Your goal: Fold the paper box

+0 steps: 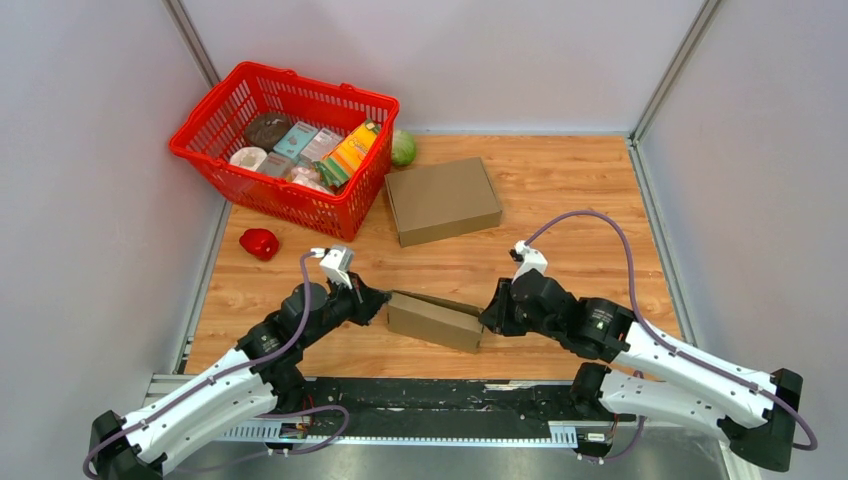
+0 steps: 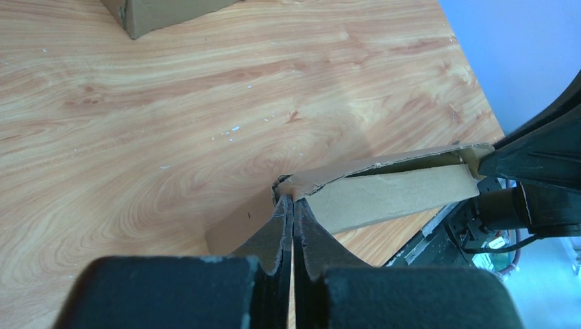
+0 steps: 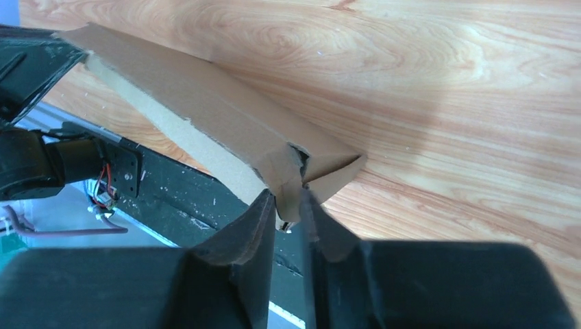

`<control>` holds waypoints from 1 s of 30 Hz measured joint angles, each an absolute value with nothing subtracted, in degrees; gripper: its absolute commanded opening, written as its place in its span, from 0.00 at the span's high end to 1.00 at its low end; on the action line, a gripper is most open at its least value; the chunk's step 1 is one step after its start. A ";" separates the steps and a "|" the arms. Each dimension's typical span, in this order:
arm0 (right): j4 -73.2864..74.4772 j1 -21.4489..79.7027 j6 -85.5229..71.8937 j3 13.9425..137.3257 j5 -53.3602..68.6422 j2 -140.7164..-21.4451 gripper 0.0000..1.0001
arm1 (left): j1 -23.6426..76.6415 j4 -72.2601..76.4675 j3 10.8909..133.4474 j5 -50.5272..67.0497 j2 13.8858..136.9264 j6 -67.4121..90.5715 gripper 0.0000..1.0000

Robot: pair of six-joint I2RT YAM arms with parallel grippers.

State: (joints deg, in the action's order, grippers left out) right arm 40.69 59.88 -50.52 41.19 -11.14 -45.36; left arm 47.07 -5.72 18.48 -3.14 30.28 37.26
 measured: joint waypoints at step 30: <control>52.45 59.83 -53.95 51.07 -13.26 -55.48 0.87 | 47.13 -7.49 18.46 -2.37 28.56 37.39 1.00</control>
